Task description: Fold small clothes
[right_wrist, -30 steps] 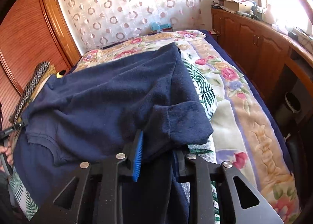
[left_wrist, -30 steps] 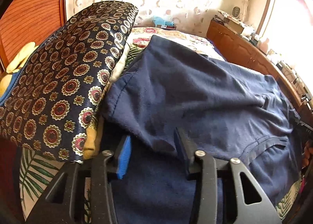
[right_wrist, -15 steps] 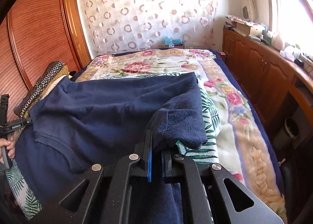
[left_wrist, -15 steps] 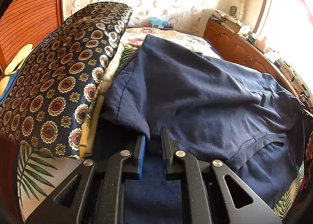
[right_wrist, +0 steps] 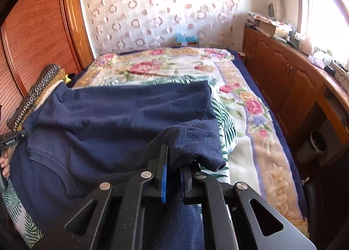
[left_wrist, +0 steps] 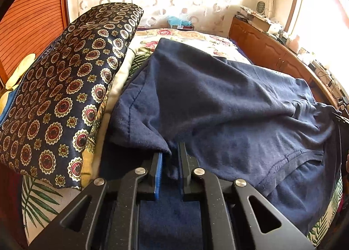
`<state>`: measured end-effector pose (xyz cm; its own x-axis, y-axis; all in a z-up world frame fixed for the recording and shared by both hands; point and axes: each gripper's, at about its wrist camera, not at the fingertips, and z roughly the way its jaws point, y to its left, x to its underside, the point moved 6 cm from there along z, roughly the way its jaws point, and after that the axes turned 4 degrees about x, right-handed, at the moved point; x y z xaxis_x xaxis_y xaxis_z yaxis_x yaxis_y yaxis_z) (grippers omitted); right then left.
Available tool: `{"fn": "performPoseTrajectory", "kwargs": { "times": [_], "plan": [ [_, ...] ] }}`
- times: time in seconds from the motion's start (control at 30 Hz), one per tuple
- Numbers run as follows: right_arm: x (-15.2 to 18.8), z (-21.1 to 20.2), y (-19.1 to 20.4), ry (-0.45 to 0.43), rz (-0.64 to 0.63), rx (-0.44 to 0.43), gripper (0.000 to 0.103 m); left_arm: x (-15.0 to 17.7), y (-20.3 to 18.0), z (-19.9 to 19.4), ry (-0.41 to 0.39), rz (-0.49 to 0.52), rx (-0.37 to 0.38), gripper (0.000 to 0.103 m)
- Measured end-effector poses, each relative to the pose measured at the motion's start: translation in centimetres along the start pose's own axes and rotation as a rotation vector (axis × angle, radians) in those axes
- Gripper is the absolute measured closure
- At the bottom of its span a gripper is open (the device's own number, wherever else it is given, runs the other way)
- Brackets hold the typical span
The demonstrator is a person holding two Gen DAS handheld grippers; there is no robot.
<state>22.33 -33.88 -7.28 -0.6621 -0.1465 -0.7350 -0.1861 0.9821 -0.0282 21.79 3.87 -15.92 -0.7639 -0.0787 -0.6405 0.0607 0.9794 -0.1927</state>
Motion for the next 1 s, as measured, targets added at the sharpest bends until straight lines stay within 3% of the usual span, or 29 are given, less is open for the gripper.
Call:
{"fn": "performPoseTrajectory", "kwargs": {
  "times": [0.07,0.1,0.13,0.43,0.5,0.57,0.83,1.0],
  "plan": [
    [0.0,-0.1,-0.3,0.008,0.014,0.002,0.085,-0.1,-0.2,-0.2,-0.014,0.008,0.015,0.092],
    [-0.1,-0.2,-0.4,0.007,0.023,-0.004,0.085,-0.1,-0.3,-0.4,-0.024,0.016,0.02,0.099],
    [-0.2,-0.2,-0.5,0.004,0.028,-0.009,0.085,-0.2,-0.5,-0.6,-0.035,0.03,0.015,0.1],
    [-1.7,-0.7,-0.1,-0.042,0.045,-0.008,0.085,-1.9,-1.2,-2.6,-0.121,0.068,0.007,0.1],
    [-1.9,-0.8,0.4,-0.054,0.026,-0.034,0.098,-2.1,-1.0,-3.0,-0.133,0.064,0.011,0.1],
    [-2.1,-1.1,0.9,-0.079,0.004,-0.046,0.098,-2.3,-0.9,-3.6,-0.153,0.057,0.023,0.1],
    [-2.8,-7.4,1.6,-0.231,-0.006,-0.101,0.098,-3.0,-1.5,-10.0,-0.28,0.056,0.079,0.101],
    [0.1,-11.2,1.3,-0.236,-0.042,-0.131,0.099,-1.2,-0.2,-14.4,-0.327,0.048,0.099,0.101]
  ]
}}
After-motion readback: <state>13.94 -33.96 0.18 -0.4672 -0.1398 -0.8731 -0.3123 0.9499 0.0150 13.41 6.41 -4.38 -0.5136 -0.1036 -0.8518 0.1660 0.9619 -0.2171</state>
